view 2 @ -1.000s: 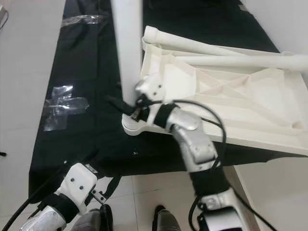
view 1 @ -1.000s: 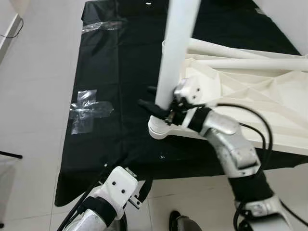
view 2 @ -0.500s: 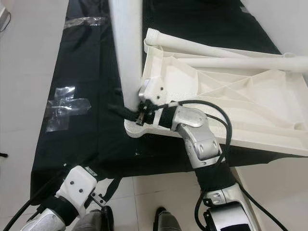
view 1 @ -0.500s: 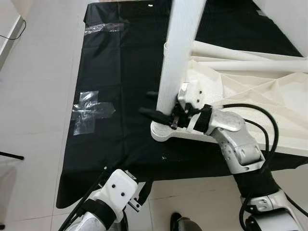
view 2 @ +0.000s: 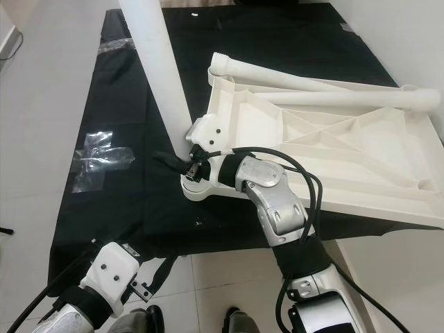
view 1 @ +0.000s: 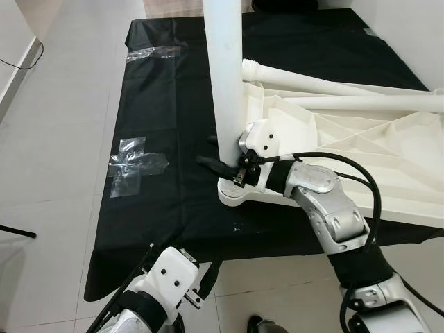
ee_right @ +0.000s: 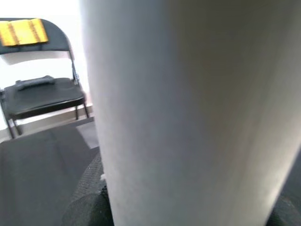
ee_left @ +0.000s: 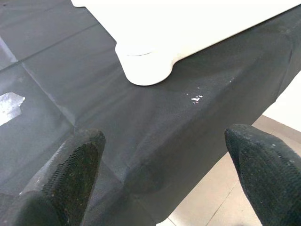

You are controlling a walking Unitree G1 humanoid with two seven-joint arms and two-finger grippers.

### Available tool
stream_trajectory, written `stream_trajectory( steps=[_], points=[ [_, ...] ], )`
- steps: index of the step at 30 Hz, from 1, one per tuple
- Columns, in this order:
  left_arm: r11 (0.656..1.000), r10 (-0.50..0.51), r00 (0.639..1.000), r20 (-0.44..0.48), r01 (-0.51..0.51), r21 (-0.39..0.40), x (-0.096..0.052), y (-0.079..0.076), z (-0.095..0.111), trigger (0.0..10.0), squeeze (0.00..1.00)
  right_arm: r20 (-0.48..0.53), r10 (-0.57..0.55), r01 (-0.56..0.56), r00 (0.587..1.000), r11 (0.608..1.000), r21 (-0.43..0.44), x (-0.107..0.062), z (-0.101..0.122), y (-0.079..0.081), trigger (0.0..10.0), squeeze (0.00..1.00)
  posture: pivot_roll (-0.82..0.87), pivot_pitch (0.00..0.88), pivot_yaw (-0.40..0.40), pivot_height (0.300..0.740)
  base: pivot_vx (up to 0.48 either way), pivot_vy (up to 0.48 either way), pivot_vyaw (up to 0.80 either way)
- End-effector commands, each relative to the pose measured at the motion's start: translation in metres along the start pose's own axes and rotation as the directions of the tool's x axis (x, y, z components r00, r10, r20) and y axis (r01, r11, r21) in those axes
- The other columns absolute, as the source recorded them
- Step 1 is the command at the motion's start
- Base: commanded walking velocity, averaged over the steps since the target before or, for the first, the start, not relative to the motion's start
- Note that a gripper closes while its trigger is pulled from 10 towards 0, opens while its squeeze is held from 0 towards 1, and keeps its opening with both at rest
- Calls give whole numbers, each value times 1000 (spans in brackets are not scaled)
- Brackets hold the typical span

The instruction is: Building children table

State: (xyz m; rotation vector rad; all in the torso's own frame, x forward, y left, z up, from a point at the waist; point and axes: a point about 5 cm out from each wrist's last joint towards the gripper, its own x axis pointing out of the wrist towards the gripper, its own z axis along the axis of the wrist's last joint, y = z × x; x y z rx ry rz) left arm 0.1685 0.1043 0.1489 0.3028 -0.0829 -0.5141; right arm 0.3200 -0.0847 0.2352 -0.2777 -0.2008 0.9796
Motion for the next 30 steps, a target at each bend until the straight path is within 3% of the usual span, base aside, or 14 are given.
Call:
stream_trajectory(
  steps=[1,7,12,17,20,22,23,24,25,26,30],
  points=[
    [1000,-11,1000,-13,11,-16,-1,-4,-3,10000,0,-104,-24,33,994,996,81,-5,-25,5,10000,0,31,251,-13,740,0,0,0],
    [1000,-10,1000,-12,10,-15,-1,-4,-2,10000,0,-110,-96,108,989,989,103,-10,-29,5,10000,0,36,252,-17,740,0,0,0],
    [1000,-8,1000,-10,8,-12,0,-2,-2,10000,0,-126,-252,270,959,951,150,-22,-40,11,10000,0,31,254,-11,740,0,0,0],
    [1000,-10,1000,-11,10,-10,0,-2,-2,10000,0,-140,-303,322,943,935,147,-26,-43,13,10000,0,30,252,-10,740,0,0,0],
    [1000,-13,1000,-11,13,-9,0,-1,-3,10000,0,-186,-407,434,894,890,142,-29,-46,21,10000,0,28,255,-5,740,0,0,0],
    [1000,-13,1000,-11,13,-9,0,-1,-3,10000,0,-186,-407,434,894,890,142,-29,-46,21,10000,0,28,255,-5,740,0,0,0],
    [1000,-13,1000,-12,13,-9,0,-1,-3,10000,0,-240,-520,549,820,833,70,-33,-49,20,10000,0,28,255,-5,740,0,0,0],
    [1000,-14,1000,-12,14,-8,0,-1,-3,10000,0,-268,-636,669,723,742,45,-39,-50,22,10000,0,27,256,-6,740,0,0,0],
    [1000,-14,1000,-12,14,-8,0,-1,-3,10000,0,-268,-636,669,723,742,45,-39,-50,22,10000,0,27,256,-6,740,0,0,0],
    [1000,-14,1000,-12,14,-8,0,0,-3,10000,0,-295,-684,723,668,690,37,-38,-48,34,10000,0,26,257,-5,740,0,0,0],
    [1000,-13,1000,-11,13,-6,1,0,-3,10000,0,-296,-668,712,683,699,67,-31,-47,43,10000,0,28,254,-4,740,0,0,0]
  ],
)
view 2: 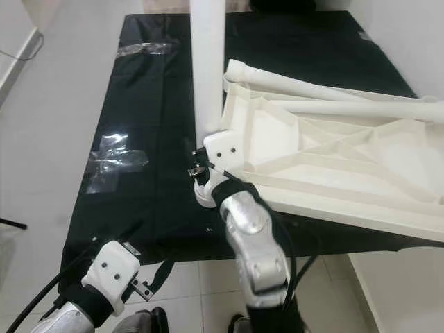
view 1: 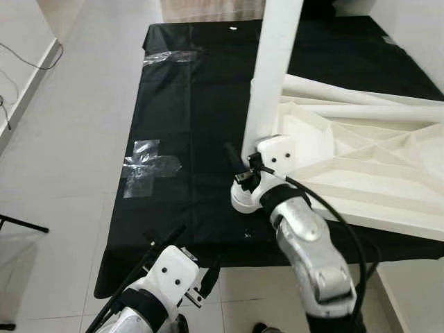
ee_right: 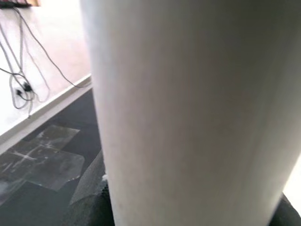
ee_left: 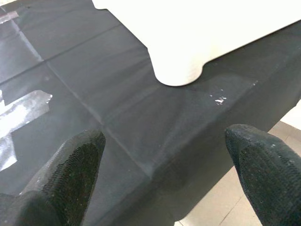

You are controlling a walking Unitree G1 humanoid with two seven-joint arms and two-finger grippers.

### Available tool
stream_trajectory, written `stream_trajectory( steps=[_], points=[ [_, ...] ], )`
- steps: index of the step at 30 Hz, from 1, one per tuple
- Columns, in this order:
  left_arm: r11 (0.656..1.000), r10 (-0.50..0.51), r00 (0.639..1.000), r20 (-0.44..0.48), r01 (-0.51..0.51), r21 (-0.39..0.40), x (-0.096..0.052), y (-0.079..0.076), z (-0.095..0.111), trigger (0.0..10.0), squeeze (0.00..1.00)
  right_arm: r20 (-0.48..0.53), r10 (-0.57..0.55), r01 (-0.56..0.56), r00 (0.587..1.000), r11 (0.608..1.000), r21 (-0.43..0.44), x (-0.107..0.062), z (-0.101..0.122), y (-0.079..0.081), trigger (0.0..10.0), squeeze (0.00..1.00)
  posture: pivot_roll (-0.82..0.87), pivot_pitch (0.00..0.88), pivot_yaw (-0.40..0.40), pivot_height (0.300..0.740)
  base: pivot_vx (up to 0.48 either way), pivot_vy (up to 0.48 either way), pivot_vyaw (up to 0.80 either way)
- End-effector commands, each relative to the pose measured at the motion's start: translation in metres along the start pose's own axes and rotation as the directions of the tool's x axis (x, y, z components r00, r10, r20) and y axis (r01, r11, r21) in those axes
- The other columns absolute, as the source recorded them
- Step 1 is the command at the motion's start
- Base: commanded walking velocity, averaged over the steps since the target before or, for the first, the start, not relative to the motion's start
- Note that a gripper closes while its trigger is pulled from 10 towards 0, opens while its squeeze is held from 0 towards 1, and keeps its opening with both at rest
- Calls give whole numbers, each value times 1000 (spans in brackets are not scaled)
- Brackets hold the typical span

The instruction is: Building children table

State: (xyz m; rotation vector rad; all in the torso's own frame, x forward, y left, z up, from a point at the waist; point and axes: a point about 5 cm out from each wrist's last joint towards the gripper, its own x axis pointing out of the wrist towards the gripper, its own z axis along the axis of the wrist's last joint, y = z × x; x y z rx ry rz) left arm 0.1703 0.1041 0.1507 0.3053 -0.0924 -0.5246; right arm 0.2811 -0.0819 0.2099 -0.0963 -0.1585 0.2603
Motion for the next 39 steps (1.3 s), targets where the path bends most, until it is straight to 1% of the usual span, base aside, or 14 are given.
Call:
stream_trajectory(
  steps=[1,10,13,14,17,20,23,27,30,33,34,36,37,39],
  points=[
    [1000,-4,1000,-21,4,-10,-1,-1,-5,10000,0,-186,-73,70,980,997,-21,-6,-35,-9,10000,0,28,254,-4,740,0,0,0],
    [1000,-2,1000,-18,2,-2,1,1,-5,10000,0,-177,-86,89,980,996,8,-2,-32,-10,10000,0,29,256,-5,740,0,0,0],
    [1000,-3,1000,-14,3,8,1,3,-3,10000,0,-168,-100,109,981,993,44,-2,-28,-7,10000,0,33,252,-6,740,0,0,0],
    [1000,11,1000,-7,-11,14,3,6,-1,10000,0,-135,-72,84,988,993,83,1,-23,-4,10000,0,36,251,-6,740,0,0,0],
    [999,30,1000,-3,-30,12,4,11,1,10000,0,-99,-49,61,994,992,113,3,-17,-3,10000,0,41,247,-6,740,0,0,0],
    [994,103,994,26,-103,34,8,31,9,10000,0,31,12,-17,999,984,179,11,6,-7,10000,0,39,241,-4,740,0,0,0],
    [991,127,991,43,-129,44,11,39,13,10000,0,61,24,-35,998,983,182,12,12,-10,10000,0,40,237,-3,740,0,0,0],
    [970,221,961,168,-234,66,26,77,45,10000,0,194,117,-151,974,973,173,16,36,-11,10000,0,39,225,-3,740,0,0,0],
    [968,231,953,198,-247,56,30,85,53,10000,0,220,140,-179,965,969,168,17,41,-10,10000,0,38,216,-2,740,0,0,0],
    [976,216,934,284,-217,-28,41,103,79,10000,0,294,206,-259,933,954,153,21,55,-6,10000,0,34,197,-1,740,0,0,0],
    [976,216,934,284,-217,-28,41,103,79,10000,0,294,206,-259,933,954,153,21,55,-6,10000,0,34,197,-1,740,0,0,0],
    [981,166,925,342,-120,-151,47,113,96,10000,0,325,251,-302,912,946,115,24,62,-5,10000,0,34,181,1,740,0,0,0],
    [981,166,925,342,-120,-151,47,113,96,10000,0,325,251,-302,912,946,115,24,62,-5,10000,0,34,181,1,740,0,0,0],
    [961,72,900,429,52,-270,51,120,116,10000,0,328,293,-327,898,944,51,27,66,-5,10000,0,35,172,0,740,0,0,0]
  ],
)
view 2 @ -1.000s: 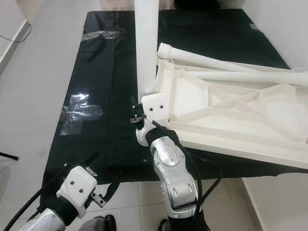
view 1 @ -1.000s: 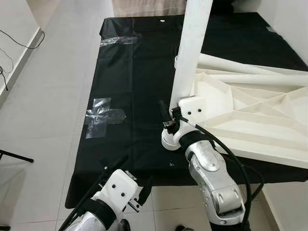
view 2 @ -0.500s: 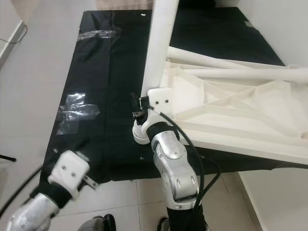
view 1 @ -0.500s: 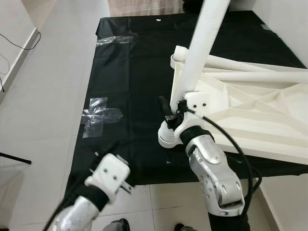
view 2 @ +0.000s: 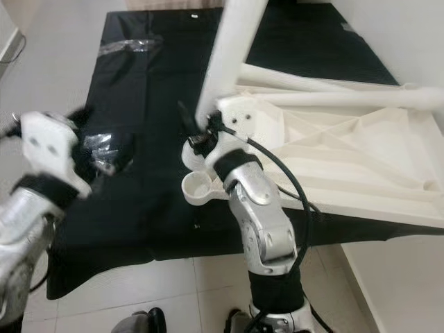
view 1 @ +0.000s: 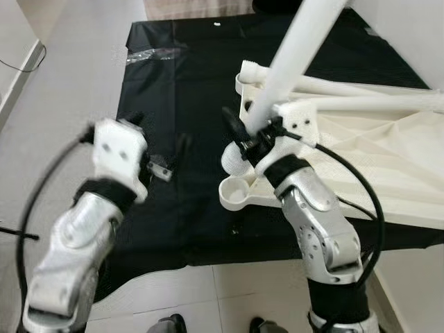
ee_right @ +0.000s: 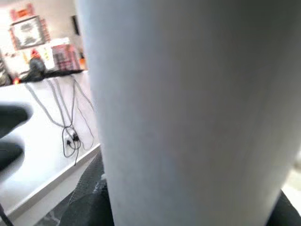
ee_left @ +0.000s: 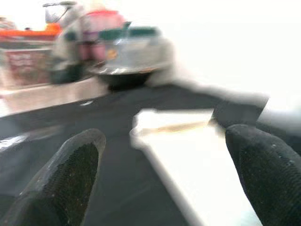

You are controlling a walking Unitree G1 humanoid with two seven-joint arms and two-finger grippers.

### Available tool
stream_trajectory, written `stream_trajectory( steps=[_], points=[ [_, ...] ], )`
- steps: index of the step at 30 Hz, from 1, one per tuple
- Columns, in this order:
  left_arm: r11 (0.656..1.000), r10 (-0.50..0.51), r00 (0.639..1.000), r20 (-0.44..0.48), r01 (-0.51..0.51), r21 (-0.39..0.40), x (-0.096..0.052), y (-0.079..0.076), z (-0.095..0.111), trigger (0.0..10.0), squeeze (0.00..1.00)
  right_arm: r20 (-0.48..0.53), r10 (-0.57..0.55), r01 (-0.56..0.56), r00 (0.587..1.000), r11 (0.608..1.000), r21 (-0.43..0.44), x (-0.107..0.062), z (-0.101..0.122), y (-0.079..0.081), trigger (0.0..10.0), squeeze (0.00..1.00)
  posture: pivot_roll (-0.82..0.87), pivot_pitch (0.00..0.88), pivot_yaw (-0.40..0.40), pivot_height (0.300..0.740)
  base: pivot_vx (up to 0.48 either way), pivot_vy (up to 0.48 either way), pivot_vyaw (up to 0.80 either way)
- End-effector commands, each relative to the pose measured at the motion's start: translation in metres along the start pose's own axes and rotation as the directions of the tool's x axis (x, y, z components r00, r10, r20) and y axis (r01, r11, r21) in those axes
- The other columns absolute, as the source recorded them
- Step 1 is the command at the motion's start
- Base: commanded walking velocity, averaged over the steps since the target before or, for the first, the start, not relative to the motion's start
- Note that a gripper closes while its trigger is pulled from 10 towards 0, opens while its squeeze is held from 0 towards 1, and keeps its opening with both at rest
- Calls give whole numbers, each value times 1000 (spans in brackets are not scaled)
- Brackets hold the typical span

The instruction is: Building children table

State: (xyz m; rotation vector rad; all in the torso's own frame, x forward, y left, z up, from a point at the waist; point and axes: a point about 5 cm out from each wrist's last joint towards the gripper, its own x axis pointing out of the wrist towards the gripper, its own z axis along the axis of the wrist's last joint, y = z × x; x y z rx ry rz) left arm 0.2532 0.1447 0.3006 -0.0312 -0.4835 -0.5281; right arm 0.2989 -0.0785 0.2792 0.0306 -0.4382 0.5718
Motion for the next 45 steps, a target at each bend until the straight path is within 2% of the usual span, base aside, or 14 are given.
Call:
stream_trajectory(
  steps=[1,2,3,4,6,7,9,15,18,25,27,31,37,45],
  points=[
    [986,-114,993,39,118,-120,2,2,11,10000,0,4,57,-57,998,998,-29,3,0,4,10000,0,35,158,0,740,0,0,0],
    [986,-114,993,39,118,-120,2,2,11,10000,0,4,57,-57,998,998,-29,3,0,4,10000,0,35,158,0,740,0,0,0],
    [957,-235,965,117,251,-148,7,4,30,10000,0,-8,100,-100,995,993,-66,6,1,3,10000,0,34,145,-2,740,0,0,0],
    [957,-235,965,117,251,-148,7,4,30,10000,0,-8,100,-100,995,993,-66,6,1,3,10000,0,34,145,-2,740,0,0,0],
    [915,-369,917,149,387,-113,13,3,45,10000,0,-5,126,-126,992,989,-81,9,5,2,10000,0,37,128,-7,740,0,0,0],
    [915,-369,917,149,387,-113,13,3,45,10000,0,-5,126,-126,992,989,-81,9,5,2,10000,0,37,128,-7,740,0,0,0],
    [880,-453,879,146,467,-86,18,2,55,10000,0,1,147,-147,989,986,-84,11,7,4,10000,0,37,125,-5,740,0,0,0],
    [860,-503,858,106,509,-33,29,8,69,10000,0,-17,216,-217,976,969,-116,11,2,14,10000,0,29,112,9,740,0,0,0],
    [858,-511,854,96,513,-1,39,11,74,10000,0,-52,290,-294,956,941,-165,10,-3,25,10000,0,28,106,16,740,0,0,0],
    [850,-527,848,55,524,60,54,9,72,10000,0,-93,356,-367,930,913,-180,8,-11,41,10000,0,28,97,17,740,0,0,0],
    [830,-557,829,38,556,47,61,5,67,10000,0,-145,364,-387,920,900,-199,9,-20,48,10000,0,27,94,22,740,0,0,0],
    [781,-625,780,27,625,8,61,-4,63,10000,0,-189,330,-367,925,905,-215,13,-26,45,10000,0,23,100,24,740,0,0,0],
    [734,-678,735,19,678,-42,57,-10,59,10000,0,-199,296,-337,934,915,-222,16,-26,39,10000,0,18,93,19,740,0,0,0],
    [708,-705,709,20,705,-46,49,-7,59,10000,0,-206,224,-269,953,937,-225,19,-27,27,10000,0,21,96,14,740,0,0,0]
  ],
)
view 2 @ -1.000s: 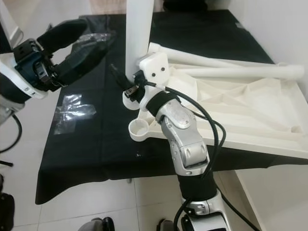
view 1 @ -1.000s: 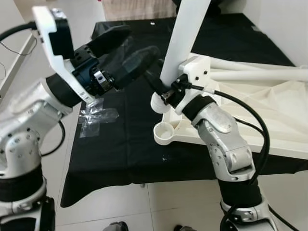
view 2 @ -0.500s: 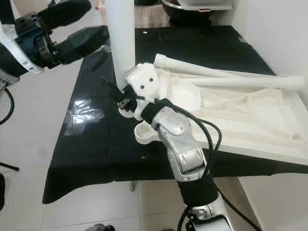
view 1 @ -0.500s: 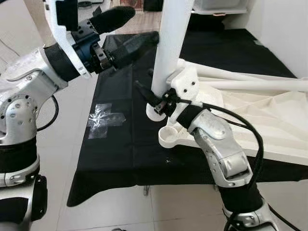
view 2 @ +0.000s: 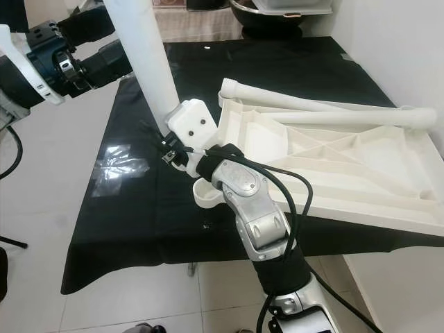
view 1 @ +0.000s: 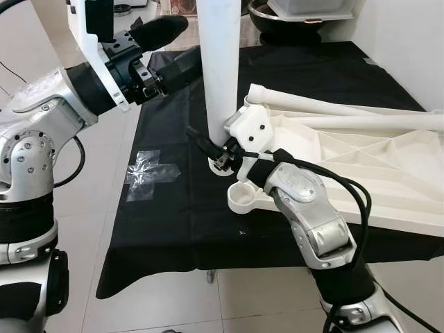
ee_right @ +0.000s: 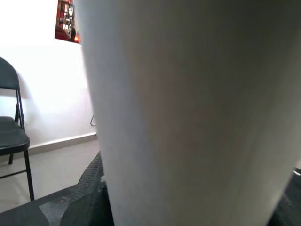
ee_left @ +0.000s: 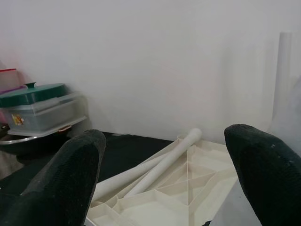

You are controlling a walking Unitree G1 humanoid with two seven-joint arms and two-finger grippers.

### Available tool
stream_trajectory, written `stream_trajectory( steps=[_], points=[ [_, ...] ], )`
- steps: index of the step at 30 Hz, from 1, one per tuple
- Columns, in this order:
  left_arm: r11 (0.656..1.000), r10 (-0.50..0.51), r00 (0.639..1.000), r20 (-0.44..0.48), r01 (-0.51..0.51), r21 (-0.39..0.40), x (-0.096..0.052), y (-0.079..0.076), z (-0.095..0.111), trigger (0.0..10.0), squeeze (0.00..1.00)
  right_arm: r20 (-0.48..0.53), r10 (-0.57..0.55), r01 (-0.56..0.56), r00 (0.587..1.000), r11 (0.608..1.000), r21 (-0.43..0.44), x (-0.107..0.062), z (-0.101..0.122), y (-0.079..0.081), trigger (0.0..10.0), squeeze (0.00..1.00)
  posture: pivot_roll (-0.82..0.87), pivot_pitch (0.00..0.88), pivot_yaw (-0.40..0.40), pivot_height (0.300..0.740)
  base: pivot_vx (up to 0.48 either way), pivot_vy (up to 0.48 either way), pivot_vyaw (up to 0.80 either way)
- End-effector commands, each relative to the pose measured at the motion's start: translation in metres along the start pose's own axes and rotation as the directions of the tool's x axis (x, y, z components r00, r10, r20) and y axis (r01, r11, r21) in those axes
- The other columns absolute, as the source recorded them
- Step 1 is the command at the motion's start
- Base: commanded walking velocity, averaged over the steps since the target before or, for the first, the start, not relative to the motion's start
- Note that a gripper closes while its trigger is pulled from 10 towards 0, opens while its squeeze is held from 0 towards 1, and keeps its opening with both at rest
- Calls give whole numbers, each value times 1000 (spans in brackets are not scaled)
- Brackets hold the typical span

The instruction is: Building children table

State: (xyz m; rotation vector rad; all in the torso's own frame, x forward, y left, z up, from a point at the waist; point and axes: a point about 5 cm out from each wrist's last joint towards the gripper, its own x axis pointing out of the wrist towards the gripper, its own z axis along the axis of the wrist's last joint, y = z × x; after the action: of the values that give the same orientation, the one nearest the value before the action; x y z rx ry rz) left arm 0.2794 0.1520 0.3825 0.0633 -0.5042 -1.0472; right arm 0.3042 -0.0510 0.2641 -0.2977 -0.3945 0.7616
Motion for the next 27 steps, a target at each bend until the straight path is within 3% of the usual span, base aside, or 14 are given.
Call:
stream_trajectory(
  steps=[1,20,24,27],
  points=[
    [965,-261,965,-2,261,-40,9,-32,-3,10000,0,-60,-14,15,998,1000,19,9,-6,2,10000,0,21,98,14,740,0,0,0],
    [941,-337,941,-31,337,-27,2,-37,-6,10000,0,-76,-18,21,997,999,48,11,-9,4,10000,0,13,92,11,740,0,0,0],
    [945,-327,944,-38,327,-12,1,-36,-6,10000,0,-78,-25,30,997,998,55,10,-9,3,10000,0,13,92,12,740,0,0,0],
    [968,-248,968,-28,249,32,-1,-28,-2,10000,0,-79,-67,73,995,994,82,10,-10,-4,10000,0,12,97,14,740,0,0,0]
  ],
)
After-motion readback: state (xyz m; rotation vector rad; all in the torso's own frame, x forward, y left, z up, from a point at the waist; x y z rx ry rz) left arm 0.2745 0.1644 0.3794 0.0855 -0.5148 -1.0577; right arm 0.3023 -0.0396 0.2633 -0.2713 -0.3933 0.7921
